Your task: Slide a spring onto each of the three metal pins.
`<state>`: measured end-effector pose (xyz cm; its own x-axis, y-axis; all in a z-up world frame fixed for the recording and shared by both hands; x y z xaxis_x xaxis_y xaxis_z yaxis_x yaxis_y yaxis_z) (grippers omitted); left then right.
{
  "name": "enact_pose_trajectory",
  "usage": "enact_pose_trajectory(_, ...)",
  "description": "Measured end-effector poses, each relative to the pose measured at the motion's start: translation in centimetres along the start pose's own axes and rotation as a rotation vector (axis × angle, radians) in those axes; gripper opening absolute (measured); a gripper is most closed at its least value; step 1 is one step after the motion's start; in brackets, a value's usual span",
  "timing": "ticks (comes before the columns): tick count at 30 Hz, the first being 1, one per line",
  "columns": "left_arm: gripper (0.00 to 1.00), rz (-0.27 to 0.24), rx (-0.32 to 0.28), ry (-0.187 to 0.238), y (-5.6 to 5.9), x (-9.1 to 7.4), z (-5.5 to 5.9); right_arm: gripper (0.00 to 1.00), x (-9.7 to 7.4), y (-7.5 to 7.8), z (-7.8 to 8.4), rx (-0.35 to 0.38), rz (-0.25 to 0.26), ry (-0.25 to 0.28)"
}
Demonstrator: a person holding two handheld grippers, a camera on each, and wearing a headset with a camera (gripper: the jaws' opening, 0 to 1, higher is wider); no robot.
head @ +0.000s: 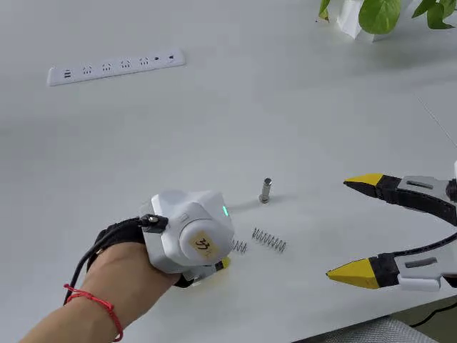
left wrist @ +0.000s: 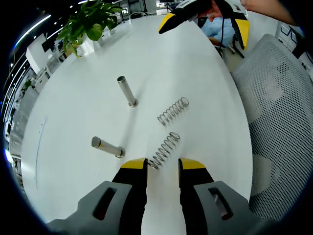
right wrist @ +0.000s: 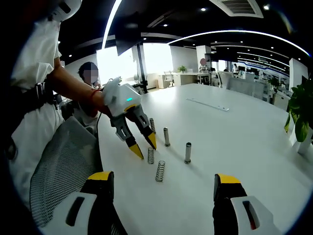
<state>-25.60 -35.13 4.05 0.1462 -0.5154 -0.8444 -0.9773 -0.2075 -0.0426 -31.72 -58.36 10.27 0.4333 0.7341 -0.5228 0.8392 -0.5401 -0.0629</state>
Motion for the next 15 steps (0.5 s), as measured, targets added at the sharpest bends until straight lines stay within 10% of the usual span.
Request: enact_pose_trajectory(15, 0.09, 0.023, -0.014, -0.015, 0.66, 0.15, 0.14, 0.83, -0.22, -0.08, 0.48, 0.006, 0.007, 0.0)
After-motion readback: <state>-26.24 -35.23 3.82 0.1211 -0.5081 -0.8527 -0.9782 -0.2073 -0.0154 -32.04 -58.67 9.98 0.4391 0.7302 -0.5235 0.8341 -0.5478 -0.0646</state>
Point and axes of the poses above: the centre of the closed fingertips' face, and the gripper's own axes: x roughly forward along the fingers, y roughly to its right, z roughly out of its underside, the point moved 9 cm from there along -x, roughly backward along the fingers, and after that the axes turned 4 degrees about -x, right-handed, at the moved point
